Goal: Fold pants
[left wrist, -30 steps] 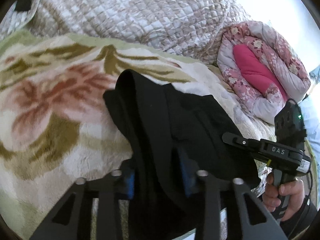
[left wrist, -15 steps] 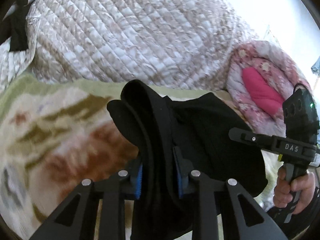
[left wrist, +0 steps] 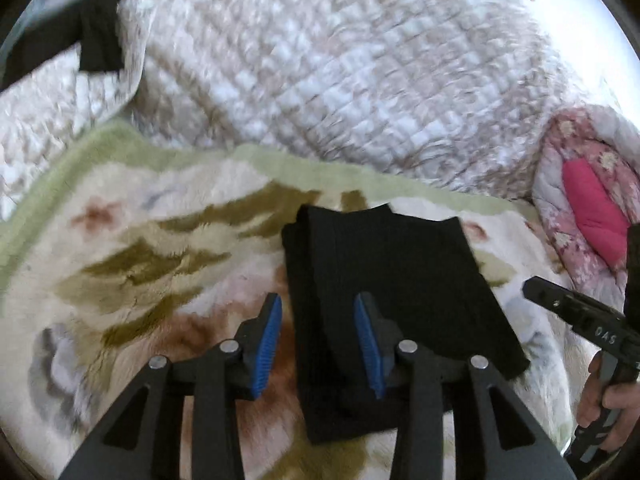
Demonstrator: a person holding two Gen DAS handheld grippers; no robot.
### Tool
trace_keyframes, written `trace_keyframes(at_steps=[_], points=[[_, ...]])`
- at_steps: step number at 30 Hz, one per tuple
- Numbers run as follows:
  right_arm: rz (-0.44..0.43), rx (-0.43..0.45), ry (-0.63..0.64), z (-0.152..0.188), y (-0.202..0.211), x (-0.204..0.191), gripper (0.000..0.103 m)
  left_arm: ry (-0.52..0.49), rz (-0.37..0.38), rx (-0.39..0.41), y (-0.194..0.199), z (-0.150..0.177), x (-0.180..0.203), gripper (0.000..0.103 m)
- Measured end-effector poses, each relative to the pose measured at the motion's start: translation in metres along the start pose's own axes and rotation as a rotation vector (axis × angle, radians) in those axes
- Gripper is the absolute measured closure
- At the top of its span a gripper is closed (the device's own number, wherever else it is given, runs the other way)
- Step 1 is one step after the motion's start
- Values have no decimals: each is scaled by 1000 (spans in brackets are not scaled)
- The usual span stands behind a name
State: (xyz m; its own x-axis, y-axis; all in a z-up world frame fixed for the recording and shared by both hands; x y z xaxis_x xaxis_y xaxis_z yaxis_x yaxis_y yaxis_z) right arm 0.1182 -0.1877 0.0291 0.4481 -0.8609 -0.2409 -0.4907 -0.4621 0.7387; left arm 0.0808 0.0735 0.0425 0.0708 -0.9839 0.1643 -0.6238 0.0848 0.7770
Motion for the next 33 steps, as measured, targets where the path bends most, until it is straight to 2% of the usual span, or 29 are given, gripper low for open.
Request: trace_keyframes(at_steps=[5,7,8,14,21,24,29,33], points=[[52,-22,87,27,8,-28,72,-58,-11,-12,17,19,27,62],[73,-30,104,40,10,-34,55,-76,-7,-18,22,30,34,62],[72,-32,108,44,11,-37,53,-80,-9,-24,23,36,36,62],[107,-96,127,63,-3,-42,52,-70,-21,-84,11,56,38,62],[128,-105,137,68,-3,-45,52,-58,-27,-136,-4,67,37,62],[140,-124,130,71,-4,-45,52,-60,-29,-147,-7,70,38,62],[119,-211,98,79,-20,-40,52,-88,-43,-155,-11,75,43,61],[125,-213,102,79,-22,-40,52,-80,-35,-160,-12,75,43,59]])
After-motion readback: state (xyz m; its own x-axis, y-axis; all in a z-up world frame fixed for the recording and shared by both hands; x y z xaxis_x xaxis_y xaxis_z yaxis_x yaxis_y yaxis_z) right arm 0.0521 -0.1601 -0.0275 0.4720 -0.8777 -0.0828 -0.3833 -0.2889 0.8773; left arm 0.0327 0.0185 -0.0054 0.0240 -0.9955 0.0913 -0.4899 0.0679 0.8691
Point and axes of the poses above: each gripper's, at about its wrist camera, not at the fingertips, and y roughly against the way its jaws point, x to its right, z to its underside, the point moved 2 cm from there along -y, roughly the way its jaws point, and after that the axes turned 7 degrees about -x, right-handed, at the moved point
